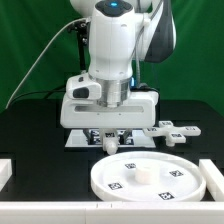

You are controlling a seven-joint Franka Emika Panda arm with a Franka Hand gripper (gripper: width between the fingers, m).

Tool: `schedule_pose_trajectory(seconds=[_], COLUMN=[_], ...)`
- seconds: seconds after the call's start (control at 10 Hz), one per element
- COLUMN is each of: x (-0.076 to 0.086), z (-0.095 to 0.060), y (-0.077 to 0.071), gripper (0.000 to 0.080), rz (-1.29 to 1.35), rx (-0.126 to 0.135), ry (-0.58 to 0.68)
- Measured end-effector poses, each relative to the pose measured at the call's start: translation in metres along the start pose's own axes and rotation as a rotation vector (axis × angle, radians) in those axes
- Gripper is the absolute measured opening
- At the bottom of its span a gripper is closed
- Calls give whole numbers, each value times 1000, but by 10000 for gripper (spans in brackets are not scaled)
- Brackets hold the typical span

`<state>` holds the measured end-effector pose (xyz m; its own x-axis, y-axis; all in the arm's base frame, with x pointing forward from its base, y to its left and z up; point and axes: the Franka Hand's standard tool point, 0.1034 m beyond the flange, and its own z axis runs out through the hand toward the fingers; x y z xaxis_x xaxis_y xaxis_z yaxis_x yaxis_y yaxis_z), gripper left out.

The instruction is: Assemble round table

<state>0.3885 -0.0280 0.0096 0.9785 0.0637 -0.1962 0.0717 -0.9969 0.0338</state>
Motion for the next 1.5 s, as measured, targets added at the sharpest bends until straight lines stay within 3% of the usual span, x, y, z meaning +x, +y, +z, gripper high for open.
schedule_pose_trajectory(seconds=[0.1,0.3,0.4,0.6,0.7,1.1,1.3,1.5], x=[0,0,5,11,15,15,21,16], z=[0,-1,-12,-24,-29,-26,-25,-27], y=[0,0,1,16,20,20,7,20], gripper=[312,313,313,313,313,314,314,314], rz=[0,-64,-176,-528,-646,-948,-1280,-1413], rx=[0,1,13,42,44,34,8,9], ry=[0,-4,-8,-23,-11,-7,39,49])
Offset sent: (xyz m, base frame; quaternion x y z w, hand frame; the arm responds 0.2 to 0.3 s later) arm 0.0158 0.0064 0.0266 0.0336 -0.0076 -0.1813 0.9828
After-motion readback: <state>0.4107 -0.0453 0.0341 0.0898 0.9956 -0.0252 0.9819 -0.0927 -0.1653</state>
